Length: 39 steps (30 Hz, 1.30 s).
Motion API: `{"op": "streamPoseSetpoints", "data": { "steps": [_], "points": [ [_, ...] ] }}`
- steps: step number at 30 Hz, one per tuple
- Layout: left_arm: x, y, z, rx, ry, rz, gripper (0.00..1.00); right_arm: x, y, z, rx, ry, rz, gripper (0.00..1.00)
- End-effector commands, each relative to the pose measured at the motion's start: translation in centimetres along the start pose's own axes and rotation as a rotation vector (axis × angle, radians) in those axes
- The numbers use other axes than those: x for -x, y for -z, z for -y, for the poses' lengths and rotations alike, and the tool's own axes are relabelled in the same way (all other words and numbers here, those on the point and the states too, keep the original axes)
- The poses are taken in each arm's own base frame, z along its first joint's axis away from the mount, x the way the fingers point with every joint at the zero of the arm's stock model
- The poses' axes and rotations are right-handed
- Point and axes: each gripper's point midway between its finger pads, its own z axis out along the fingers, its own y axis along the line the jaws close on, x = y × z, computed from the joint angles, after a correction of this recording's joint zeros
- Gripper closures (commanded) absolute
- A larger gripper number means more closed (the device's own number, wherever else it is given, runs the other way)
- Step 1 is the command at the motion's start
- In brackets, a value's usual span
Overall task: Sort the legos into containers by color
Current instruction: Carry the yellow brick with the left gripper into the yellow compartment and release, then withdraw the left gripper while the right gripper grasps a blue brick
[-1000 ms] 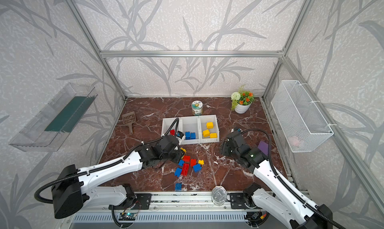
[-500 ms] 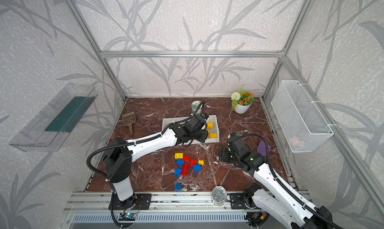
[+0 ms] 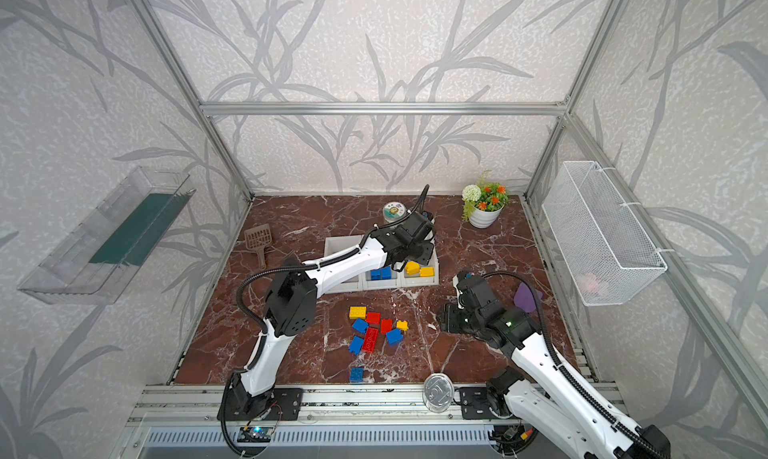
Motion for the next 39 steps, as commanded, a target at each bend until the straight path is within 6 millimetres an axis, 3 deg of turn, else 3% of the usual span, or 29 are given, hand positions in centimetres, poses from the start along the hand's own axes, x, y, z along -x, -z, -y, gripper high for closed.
{"op": "streamPoseSetpoints", "data": {
  "steps": [1,9,17,21,25,30,35,39],
  "points": [
    [0.5,0.1,-0.6,0.027,0.028,0.004,0.50,0.1,0.8,0.1,0.001,0.024,-0.019,0.35],
    [0.9,0.7,-0.5,0.020,0.066,0.030,0.39,0.7,2.4,0.0,-0.010,0.034,-0.019,0.35],
    [0.8,4.5,-1.4,0.004,0.095,0.119,0.38,0.2,4.1,0.9,-0.050,0.027,0.005,0.35],
    [-1.3,6.7,-3.0,0.019,0.080,0.128,0.37,0.5,3.8,1.5,-0.070,0.007,0.045,0.35],
    [-4.1,8.7,-5.2,0.030,0.053,0.096,0.37,1.0,2.4,2.5,-0.119,-0.039,0.076,0.36],
    [-6.9,11.8,-7.8,0.052,0.027,0.062,0.37,1.5,0.8,2.5,-0.145,-0.114,0.100,0.36],
    [-9.8,14.5,-10.5,0.100,0.060,0.088,0.37,0.6,-1.0,0.0,-0.163,-0.022,0.084,0.36],
    [-11.6,15.5,-12.5,0.132,0.129,0.108,0.36,-0.8,-2.4,-2.6,-0.145,0.080,0.009,0.36]
  ]
}}
